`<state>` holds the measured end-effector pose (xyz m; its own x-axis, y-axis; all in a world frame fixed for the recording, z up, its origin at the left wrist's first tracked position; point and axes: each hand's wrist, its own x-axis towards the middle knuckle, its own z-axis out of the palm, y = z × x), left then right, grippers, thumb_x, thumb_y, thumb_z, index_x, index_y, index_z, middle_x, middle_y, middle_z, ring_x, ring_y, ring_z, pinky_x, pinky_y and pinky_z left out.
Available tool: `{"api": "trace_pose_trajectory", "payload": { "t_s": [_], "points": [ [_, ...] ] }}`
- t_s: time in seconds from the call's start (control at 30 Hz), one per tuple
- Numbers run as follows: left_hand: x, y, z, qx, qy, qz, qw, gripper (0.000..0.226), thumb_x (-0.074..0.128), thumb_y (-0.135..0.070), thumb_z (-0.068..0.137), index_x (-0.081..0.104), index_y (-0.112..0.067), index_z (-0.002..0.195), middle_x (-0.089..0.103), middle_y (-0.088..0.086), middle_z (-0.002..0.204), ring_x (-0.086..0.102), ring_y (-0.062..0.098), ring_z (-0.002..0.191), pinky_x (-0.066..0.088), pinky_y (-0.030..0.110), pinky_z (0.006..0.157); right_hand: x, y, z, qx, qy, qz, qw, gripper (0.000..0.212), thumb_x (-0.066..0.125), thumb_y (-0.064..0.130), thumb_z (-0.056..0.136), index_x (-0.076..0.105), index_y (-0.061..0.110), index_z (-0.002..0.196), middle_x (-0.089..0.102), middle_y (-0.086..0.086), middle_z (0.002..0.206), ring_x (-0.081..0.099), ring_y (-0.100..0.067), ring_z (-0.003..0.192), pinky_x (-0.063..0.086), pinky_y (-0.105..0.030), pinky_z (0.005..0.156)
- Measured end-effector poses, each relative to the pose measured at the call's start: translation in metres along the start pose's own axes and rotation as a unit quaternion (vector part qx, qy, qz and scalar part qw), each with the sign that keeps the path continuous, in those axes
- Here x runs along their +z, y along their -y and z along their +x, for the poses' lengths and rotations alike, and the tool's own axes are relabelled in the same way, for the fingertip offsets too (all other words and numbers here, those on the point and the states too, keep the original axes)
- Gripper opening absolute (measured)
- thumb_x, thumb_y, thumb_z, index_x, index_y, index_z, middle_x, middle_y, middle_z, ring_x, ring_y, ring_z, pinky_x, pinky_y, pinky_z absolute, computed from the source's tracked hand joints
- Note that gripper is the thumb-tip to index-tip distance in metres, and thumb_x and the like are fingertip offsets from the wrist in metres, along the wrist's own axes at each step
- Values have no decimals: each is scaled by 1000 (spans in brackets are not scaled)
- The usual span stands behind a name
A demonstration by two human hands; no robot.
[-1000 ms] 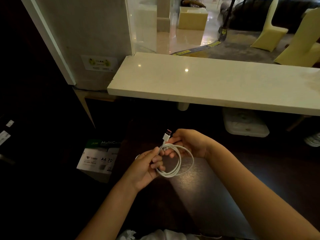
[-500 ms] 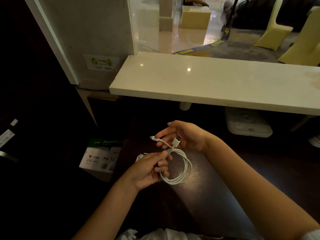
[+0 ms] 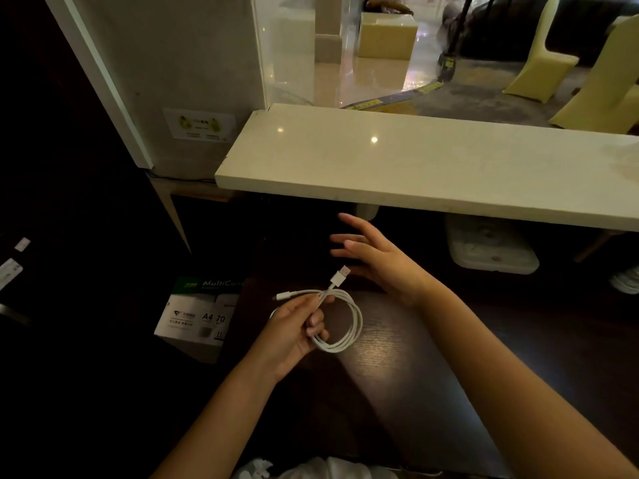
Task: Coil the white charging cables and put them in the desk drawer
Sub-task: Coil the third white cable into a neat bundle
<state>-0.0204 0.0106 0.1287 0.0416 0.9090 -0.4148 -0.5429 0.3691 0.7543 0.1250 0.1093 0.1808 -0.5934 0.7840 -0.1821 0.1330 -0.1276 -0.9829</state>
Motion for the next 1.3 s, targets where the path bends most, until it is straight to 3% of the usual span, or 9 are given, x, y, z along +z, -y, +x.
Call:
{"api": "trace_pose_trajectory", "payload": {
  "t_s": [0.17,0.3,0.4,0.57,0.73,0.83,1.0,1.13,1.3],
  "points": [
    [-2,-2,1,33,5,29,999,23,43,-16,95,62,-4,100,42,-6,51,37,4,44,47,20,53,3,-29,-13,72,70,-83,991,25,61,19,87,63,15,112,69,-8,102,65,-21,92,49,-38,92],
    [-3,1,2,47,-23,32,998,19,45,-16,94,61,-10,103,50,-3,58,49,5,50,47,21,55,10,-29,-18,20,36,-70,997,17,55,3,89,65,4,102,69,-5,80,65,-11,68,54,-22,70],
    [-7,3,3,73,-28,25,997,25,47,-13,93,60,-14,114,56,-3,61,53,4,54,48,19,54,17,-33,-20,15,8,-19,1000,16,53,0,89,63,3,102,68,-10,76,67,-13,60,55,-21,60],
    [-5,7,2,155,-98,143,972,20,52,-13,91,66,-17,104,66,-4,58,53,5,45,46,20,49,30,-47,-19,-37,-72,-90,993,8,60,13,88,63,8,93,65,-8,63,65,-18,50,54,-27,53],
    [-9,6,2,221,-114,267,931,26,51,-10,91,62,-20,114,66,7,67,52,8,43,48,22,52,41,-54,-16,-28,-123,-88,988,21,60,24,89,65,6,78,63,-7,58,63,-28,49,47,-26,46],
    [-10,6,-2,177,-61,185,965,33,41,-10,96,55,-31,118,60,2,72,50,3,46,45,20,50,45,-55,-14,-9,-138,-62,988,22,58,21,90,63,3,79,63,-3,56,59,-24,43,44,-23,42],
    [-20,3,-5,71,14,16,997,35,38,-10,95,57,-20,123,61,0,79,53,4,53,47,21,50,45,-53,-15,-11,-127,5,992,13,56,13,91,60,5,82,64,-8,64,56,-17,40,46,-21,41],
    [-24,2,-1,81,-11,44,996,35,44,-1,91,56,-14,120,59,1,80,49,3,49,46,18,48,39,-57,-14,36,-78,89,992,16,53,7,91,60,-3,101,65,-9,75,60,-13,50,51,-20,51],
    [-34,-3,2,77,-43,8,996,30,42,1,91,58,-11,114,57,3,79,50,1,44,46,16,44,15,-62,-17,76,97,226,966,43,56,-1,83,52,0,126,64,-17,114,65,-25,101,54,-33,89]
  ]
}}
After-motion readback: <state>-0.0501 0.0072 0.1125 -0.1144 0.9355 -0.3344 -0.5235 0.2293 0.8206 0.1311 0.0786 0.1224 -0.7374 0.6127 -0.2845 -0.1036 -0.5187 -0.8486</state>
